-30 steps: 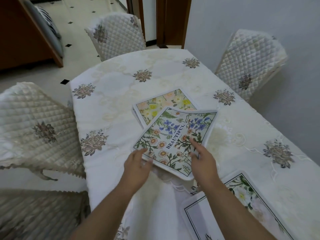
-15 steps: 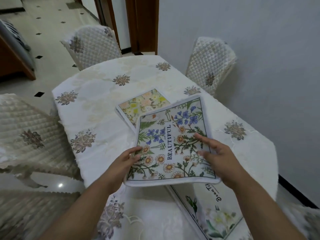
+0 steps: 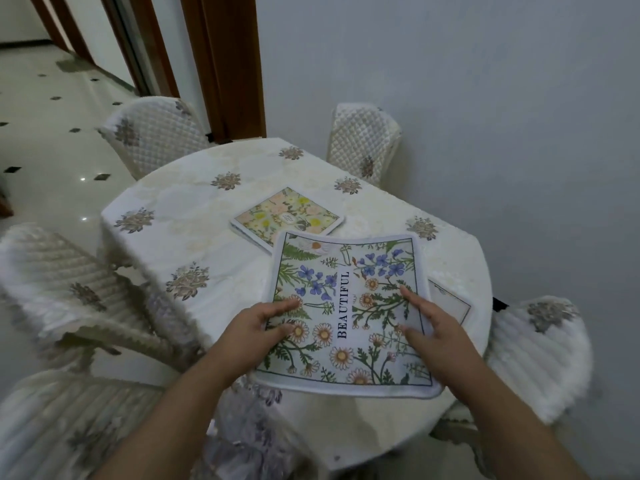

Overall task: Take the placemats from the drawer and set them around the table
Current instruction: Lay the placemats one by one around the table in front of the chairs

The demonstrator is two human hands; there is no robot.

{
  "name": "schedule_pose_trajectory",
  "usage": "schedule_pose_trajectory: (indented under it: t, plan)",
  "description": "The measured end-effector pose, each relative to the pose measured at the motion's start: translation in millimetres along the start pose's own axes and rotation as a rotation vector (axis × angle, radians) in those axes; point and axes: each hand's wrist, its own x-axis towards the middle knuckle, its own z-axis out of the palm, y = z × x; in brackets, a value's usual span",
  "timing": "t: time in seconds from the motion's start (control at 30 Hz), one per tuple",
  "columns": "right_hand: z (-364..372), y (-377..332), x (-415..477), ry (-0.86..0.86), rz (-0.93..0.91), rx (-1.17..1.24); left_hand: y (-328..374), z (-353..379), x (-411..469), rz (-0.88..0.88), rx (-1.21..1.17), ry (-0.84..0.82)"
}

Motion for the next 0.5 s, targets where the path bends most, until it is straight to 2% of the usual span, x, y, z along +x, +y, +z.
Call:
schedule_pose_trajectory:
  t: [0.17,0.5]
  plan:
    - [19,-17,-79,0.060,-0.041,-0.078,-2,-16,-66,0.109,0.118,0.041]
    - [43,-12,-190,0.077,-0.031,-0.179,-18,-13,-190,0.093,0.033,0.045]
